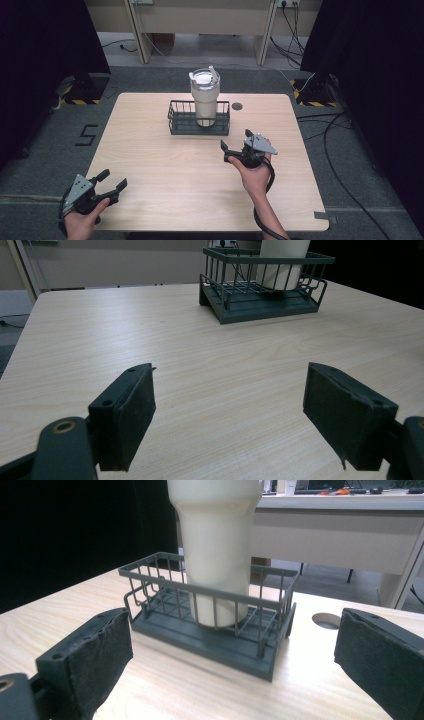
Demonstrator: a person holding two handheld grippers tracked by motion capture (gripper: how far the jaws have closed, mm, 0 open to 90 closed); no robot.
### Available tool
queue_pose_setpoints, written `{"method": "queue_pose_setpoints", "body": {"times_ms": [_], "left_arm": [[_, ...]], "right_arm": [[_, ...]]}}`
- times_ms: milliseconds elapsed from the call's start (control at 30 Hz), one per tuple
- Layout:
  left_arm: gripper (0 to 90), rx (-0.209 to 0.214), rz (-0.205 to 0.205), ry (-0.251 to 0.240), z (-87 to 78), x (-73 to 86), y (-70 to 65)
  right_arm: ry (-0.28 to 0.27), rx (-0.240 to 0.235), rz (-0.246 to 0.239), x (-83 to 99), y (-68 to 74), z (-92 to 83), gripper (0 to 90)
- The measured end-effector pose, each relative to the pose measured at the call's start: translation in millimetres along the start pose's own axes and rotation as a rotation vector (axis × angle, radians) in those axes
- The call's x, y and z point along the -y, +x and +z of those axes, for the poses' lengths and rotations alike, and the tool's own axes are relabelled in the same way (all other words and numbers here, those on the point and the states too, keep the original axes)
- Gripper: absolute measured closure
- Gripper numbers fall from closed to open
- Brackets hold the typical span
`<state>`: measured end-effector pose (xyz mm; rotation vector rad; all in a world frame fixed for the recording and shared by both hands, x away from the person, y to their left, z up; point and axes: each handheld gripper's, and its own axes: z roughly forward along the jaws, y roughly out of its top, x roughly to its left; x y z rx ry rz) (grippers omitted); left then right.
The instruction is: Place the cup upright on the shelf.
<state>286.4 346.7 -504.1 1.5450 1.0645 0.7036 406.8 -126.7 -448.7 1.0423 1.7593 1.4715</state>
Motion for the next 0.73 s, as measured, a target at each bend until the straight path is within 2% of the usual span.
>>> {"method": "queue_pose_setpoints", "body": {"times_ms": [567, 667, 733], "left_arm": [[20.3, -0.003, 0.0, 0.001, 0.4, 0.2, -0.6], [20.4, -0.002, 0.002, 0.002, 1.3, -0.1, -0.9], [20.4, -0.001, 0.004, 0.002, 1.6, -0.3, -1.3]], "right_arm": [[0.012, 0.013, -0.007, 20.4, -4.0, -41.0, 3.2], [0.022, 0.01, 0.021, 23.2, -6.5, -44.3, 3.3], [0.022, 0.013, 0.021, 23.7, -7.5, -44.5, 3.6]]}}
